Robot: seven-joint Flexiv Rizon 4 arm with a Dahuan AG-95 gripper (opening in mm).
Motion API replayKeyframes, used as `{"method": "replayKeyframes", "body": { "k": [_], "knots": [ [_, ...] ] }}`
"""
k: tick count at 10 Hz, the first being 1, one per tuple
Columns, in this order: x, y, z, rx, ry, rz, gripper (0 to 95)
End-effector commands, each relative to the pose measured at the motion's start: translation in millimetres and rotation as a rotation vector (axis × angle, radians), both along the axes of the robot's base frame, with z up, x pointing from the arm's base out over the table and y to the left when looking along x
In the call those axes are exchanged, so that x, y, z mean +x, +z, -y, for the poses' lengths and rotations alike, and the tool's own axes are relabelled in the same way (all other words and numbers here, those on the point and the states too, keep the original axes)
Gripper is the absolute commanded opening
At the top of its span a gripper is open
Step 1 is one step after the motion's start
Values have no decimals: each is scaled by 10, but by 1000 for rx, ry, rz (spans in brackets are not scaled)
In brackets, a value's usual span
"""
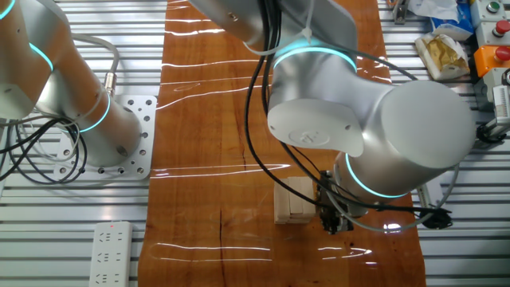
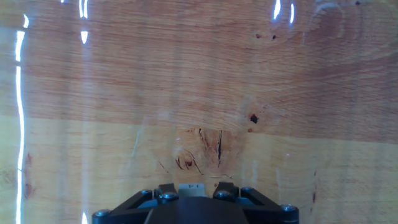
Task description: Play Jenga
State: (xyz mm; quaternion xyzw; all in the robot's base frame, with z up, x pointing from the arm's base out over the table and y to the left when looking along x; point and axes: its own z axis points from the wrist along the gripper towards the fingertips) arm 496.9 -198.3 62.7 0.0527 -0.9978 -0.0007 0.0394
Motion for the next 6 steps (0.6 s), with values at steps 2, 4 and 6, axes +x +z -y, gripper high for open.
{"method": "replayKeyframes", "body": {
  "k": [2,4,6],
  "knots": [
    [-49,-37,2,1,5,1,380],
    [-51,-45,3,1,5,1,380],
    [-49,-57,4,2,8,1,380]
  ]
}}
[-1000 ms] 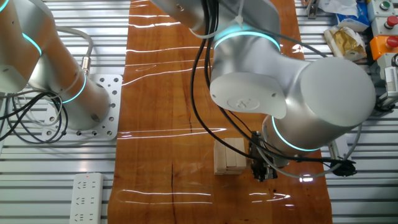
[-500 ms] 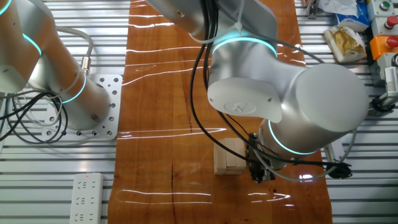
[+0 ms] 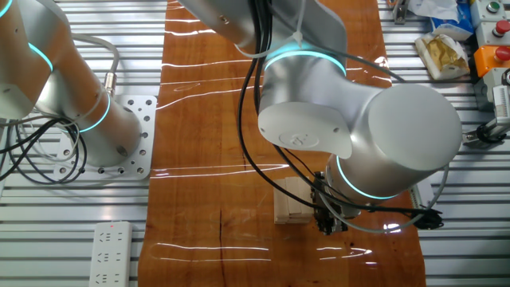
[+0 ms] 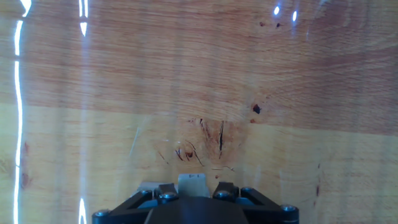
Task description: Play Jenga
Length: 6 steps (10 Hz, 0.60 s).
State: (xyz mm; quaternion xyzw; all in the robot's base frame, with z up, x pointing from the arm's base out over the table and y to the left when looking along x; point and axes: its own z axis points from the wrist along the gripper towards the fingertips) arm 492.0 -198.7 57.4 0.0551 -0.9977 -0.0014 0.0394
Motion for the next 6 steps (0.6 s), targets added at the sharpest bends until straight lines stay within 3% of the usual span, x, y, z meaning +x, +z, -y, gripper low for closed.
{"method": "replayKeyframes", "body": {
  "k": [1,6],
  "knots": [
    [4,-23,2,0,3,1,380],
    [17,-89,8,0,5,2,380]
  ]
}}
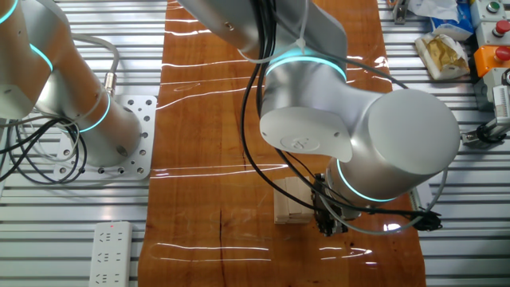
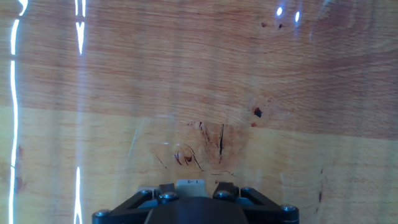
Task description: Play Jenga
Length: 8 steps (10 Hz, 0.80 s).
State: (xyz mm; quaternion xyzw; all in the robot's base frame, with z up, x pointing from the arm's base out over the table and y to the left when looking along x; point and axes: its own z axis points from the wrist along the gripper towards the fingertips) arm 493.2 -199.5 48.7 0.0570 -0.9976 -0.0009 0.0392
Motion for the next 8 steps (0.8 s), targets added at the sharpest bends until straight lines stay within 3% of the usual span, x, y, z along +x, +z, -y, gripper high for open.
{"method": "replayKeyframes", "body": {
  "k": [1,8],
  "knots": [
    [6,-5,1,1,-3,2,190],
    [7,-5,1,1,-22,3,190]
  ]
}}
